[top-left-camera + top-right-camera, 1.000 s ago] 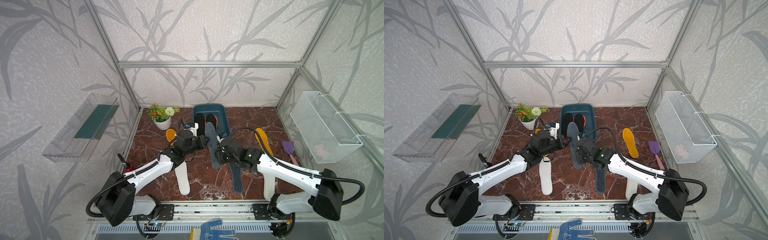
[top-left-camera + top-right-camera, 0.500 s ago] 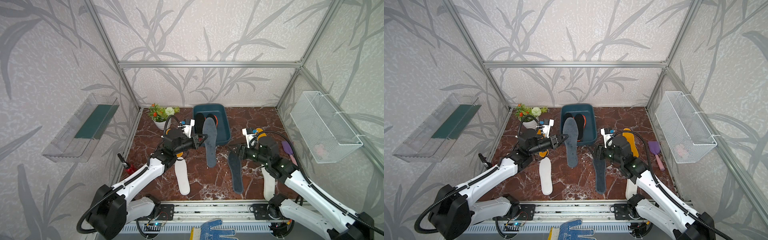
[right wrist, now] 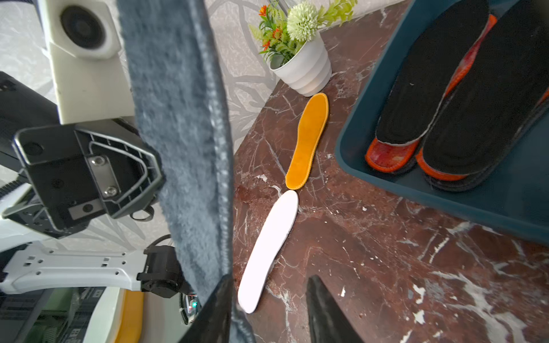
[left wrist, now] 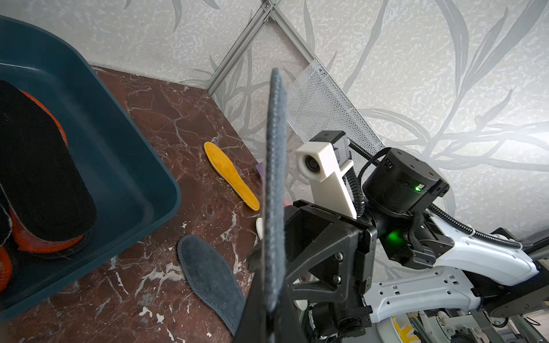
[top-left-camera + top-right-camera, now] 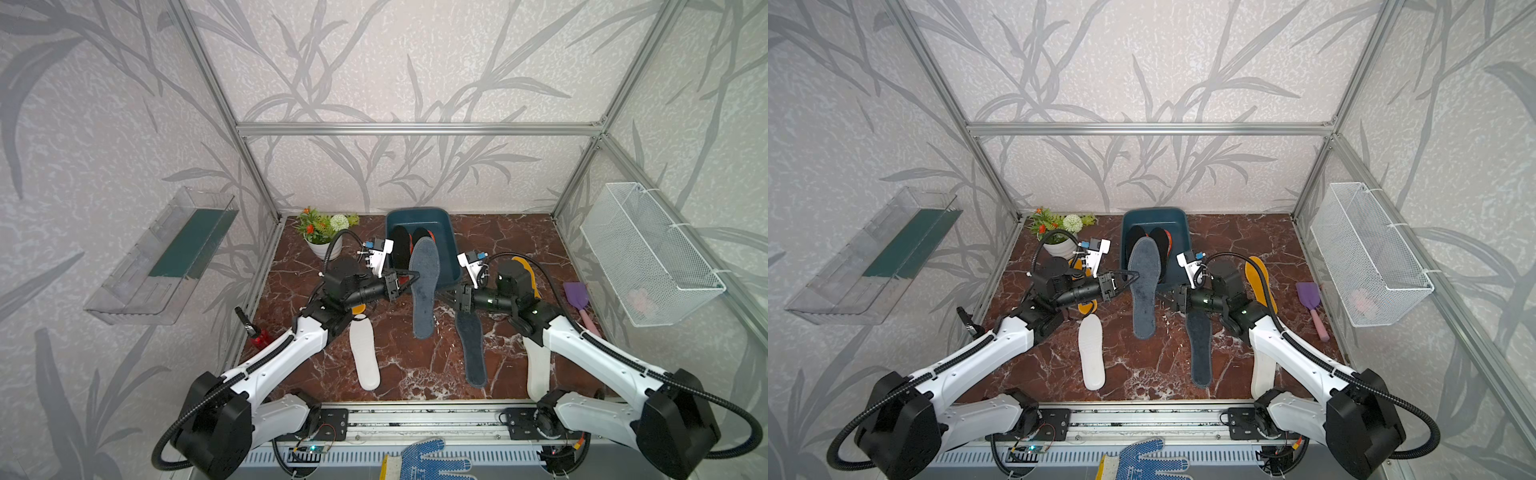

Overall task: Put the insoles into the storage box
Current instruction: Pick up the insole from the center of the board.

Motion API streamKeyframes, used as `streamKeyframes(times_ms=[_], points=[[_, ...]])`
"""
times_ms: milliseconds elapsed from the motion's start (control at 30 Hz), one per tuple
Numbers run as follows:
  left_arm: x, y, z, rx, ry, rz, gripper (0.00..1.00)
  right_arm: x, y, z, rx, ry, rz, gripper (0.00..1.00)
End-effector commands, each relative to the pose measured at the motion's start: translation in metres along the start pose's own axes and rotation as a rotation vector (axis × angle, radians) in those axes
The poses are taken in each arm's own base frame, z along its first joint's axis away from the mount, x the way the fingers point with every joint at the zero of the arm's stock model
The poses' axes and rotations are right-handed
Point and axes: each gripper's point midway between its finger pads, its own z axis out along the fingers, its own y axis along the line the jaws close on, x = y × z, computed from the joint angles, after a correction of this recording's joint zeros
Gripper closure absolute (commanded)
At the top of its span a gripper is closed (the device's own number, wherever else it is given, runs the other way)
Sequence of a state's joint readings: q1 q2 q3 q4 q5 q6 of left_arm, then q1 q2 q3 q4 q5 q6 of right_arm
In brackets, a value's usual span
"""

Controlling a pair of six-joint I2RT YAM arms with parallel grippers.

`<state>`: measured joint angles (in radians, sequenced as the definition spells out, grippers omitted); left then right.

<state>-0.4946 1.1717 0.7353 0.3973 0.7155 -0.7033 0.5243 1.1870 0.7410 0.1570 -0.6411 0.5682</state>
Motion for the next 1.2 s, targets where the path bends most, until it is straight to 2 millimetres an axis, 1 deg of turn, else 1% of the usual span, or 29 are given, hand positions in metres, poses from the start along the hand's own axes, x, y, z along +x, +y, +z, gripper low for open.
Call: streamKeyframes(times_ms=[0,200,467,600,667,733,900,933,967,1033,1100,1167], points=[[-0.002,-0.01,-0.003,0.049,-0.009,0.02,1.0,-0.02,0.023,0.002,-0.099,-0.039,-0.039,0.61],[-0.002,-0.009,-0.002,0.047,-0.009,0.015,1.0,-0.023,0.027,0.009,-0.143,-0.033,-0.031,0.64],[-0.003,-0.009,0.0,0.055,-0.013,0.008,1.0,-0.019,0.044,0.017,-0.211,-0.008,-0.014,0.77],[-0.004,-0.007,0.002,0.053,-0.012,0.001,1.0,-0.017,0.048,0.02,-0.221,0.003,-0.006,0.93],[-0.004,-0.005,0.002,0.04,-0.012,-0.003,1.0,-0.017,0.046,0.02,-0.212,0.003,0.002,0.98],[-0.004,-0.001,0.002,0.018,-0.011,-0.007,1.0,-0.018,0.043,0.019,-0.19,-0.001,0.008,1.0],[-0.002,0.016,0.001,-0.078,-0.011,-0.018,0.99,-0.019,0.025,0.016,-0.055,0.004,0.035,1.0],[-0.003,0.02,0.0,-0.105,-0.015,-0.017,0.94,-0.018,0.022,0.016,-0.033,0.005,0.045,1.0],[-0.003,0.025,-0.002,-0.137,-0.016,-0.015,0.81,-0.019,0.019,0.015,-0.013,0.002,0.053,1.0],[-0.004,0.035,-0.006,-0.209,-0.024,-0.007,0.35,-0.022,0.013,0.013,0.023,-0.009,0.064,1.0],[-0.007,0.043,-0.014,-0.284,-0.038,0.009,0.02,-0.025,0.005,0.011,0.061,-0.013,0.081,1.0],[-0.01,0.05,-0.024,-0.366,-0.049,0.032,0.01,-0.029,-0.004,0.01,0.115,-0.007,0.062,1.0]])
